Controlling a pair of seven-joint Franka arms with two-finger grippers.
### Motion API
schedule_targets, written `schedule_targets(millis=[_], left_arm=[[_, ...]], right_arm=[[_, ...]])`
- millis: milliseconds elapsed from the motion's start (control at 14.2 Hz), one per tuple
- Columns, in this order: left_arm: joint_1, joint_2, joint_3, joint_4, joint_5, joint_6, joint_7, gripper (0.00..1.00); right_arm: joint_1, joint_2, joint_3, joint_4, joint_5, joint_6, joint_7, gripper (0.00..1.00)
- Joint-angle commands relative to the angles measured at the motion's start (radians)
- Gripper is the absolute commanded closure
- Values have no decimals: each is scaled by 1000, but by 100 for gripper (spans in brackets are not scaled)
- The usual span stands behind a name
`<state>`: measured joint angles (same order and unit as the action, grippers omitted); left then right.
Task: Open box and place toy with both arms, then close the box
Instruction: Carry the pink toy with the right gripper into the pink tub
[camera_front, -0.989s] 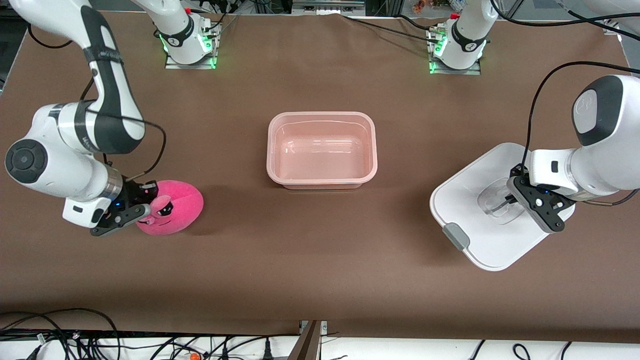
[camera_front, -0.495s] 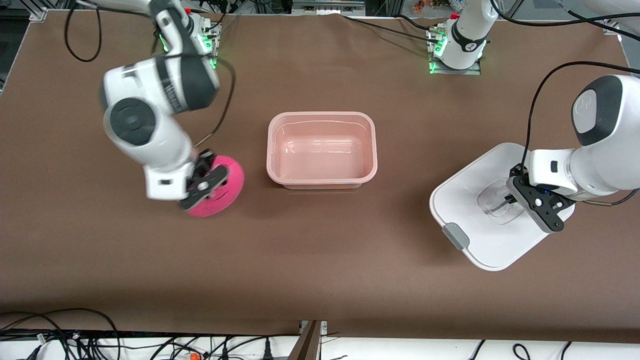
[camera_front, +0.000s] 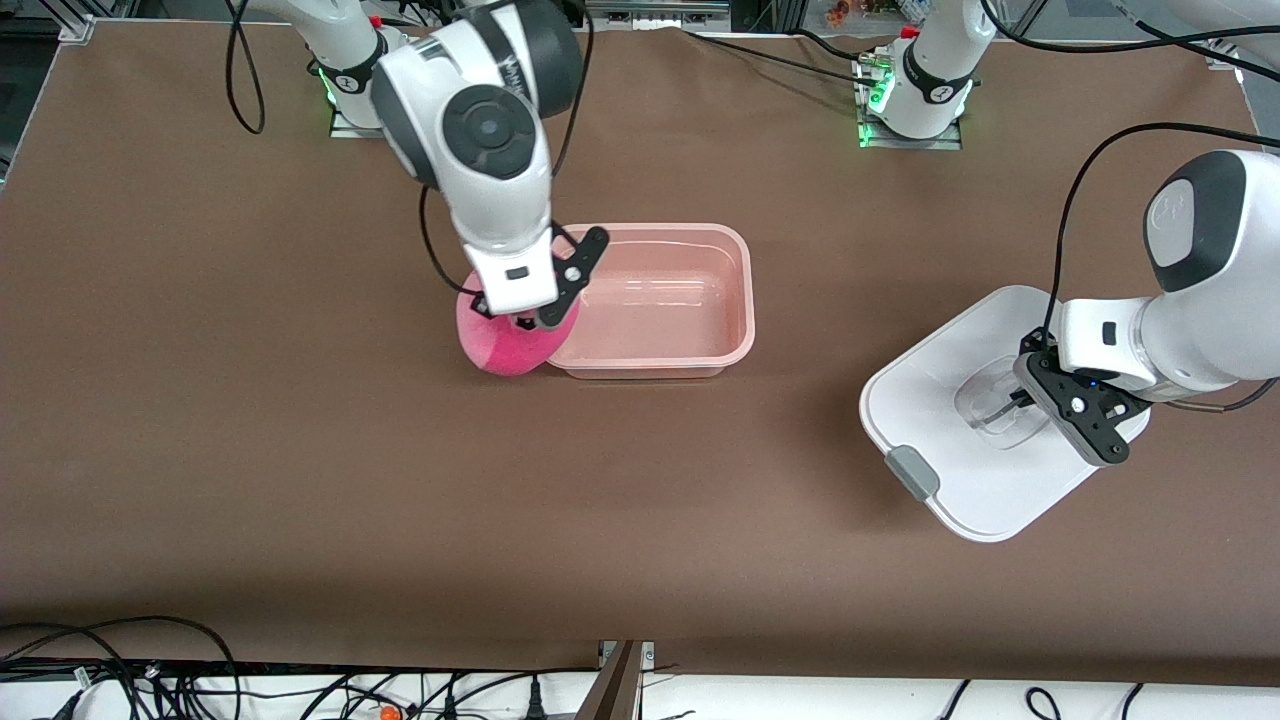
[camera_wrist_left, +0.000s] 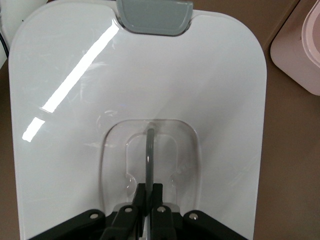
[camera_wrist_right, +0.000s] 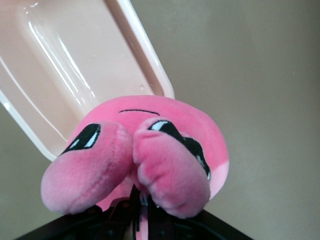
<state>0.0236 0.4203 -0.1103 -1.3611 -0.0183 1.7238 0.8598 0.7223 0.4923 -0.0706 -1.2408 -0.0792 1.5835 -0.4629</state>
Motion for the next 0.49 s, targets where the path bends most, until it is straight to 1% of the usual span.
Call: schedule_targets(millis=[0, 212, 424], left_arm=[[10, 0, -2, 13, -28, -16, 25, 100], [10, 2, -2, 14, -40, -16, 25, 100], [10, 2, -2, 13, -42, -16, 25, 100]], right_arm=[[49, 115, -12, 209, -31, -115, -31, 100], [92, 156, -14, 227, -34, -111, -30, 100], [153, 177, -14, 227, -100, -123, -31, 100]])
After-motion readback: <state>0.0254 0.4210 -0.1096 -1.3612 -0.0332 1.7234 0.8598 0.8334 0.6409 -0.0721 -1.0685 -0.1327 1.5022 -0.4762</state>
